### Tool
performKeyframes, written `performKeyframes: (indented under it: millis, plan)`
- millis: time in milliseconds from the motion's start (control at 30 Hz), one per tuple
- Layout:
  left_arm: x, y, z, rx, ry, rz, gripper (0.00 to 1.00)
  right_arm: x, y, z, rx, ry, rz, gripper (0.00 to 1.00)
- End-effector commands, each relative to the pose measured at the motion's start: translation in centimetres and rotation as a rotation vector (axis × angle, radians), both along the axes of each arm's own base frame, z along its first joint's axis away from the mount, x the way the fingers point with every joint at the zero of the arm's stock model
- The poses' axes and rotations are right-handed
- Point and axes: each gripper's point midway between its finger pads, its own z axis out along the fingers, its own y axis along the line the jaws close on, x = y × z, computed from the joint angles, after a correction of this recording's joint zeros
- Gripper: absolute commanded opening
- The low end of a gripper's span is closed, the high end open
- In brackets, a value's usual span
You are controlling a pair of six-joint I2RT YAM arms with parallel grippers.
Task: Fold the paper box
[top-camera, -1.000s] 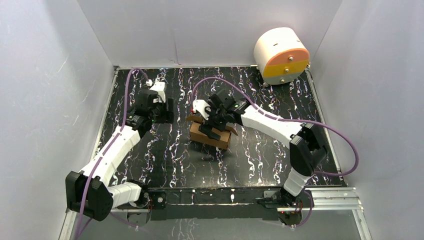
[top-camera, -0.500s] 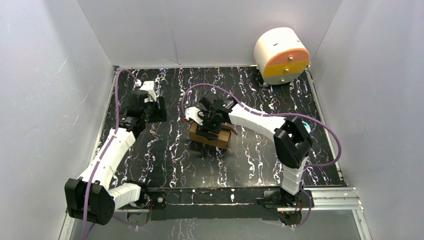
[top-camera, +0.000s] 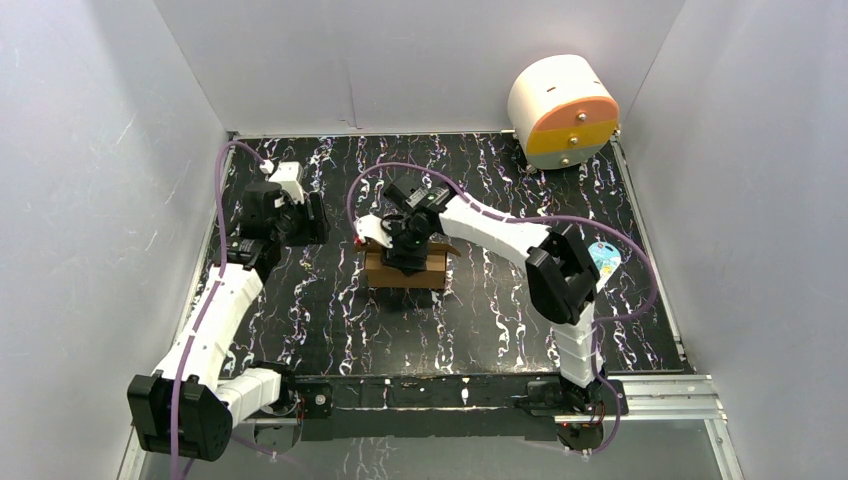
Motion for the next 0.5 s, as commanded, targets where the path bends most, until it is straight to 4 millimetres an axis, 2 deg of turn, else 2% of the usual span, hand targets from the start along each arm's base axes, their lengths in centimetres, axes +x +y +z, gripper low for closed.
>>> performKeyframes:
  millis: [0, 167, 300, 467]
  plan:
    - [-1.2, -2.0, 0.7, -0.031, -0.032, -0.165, 0.67, -0.6, 1.4, 0.9, 0.022, 0.036, 0.099, 0.56]
    - [-2.4, -2.5, -0.1, -0.035, -0.035, -0.215, 0.67, -0.5, 2.0, 1.2, 0.024, 0.045, 0.096, 0.69]
    - [-3.0, -3.0, -0.1, -0.039, -0.064, -0.261, 0.67, 0.0, 2.0, 3.6, 0.065, 0.001, 0.042, 0.81]
    - [-3.1, -3.6, -0.5, -0.051, -0.063, -0.302, 0.67, 1.5, 0.8, 6.9, 0.136, -0.139, -0.085, 0.89]
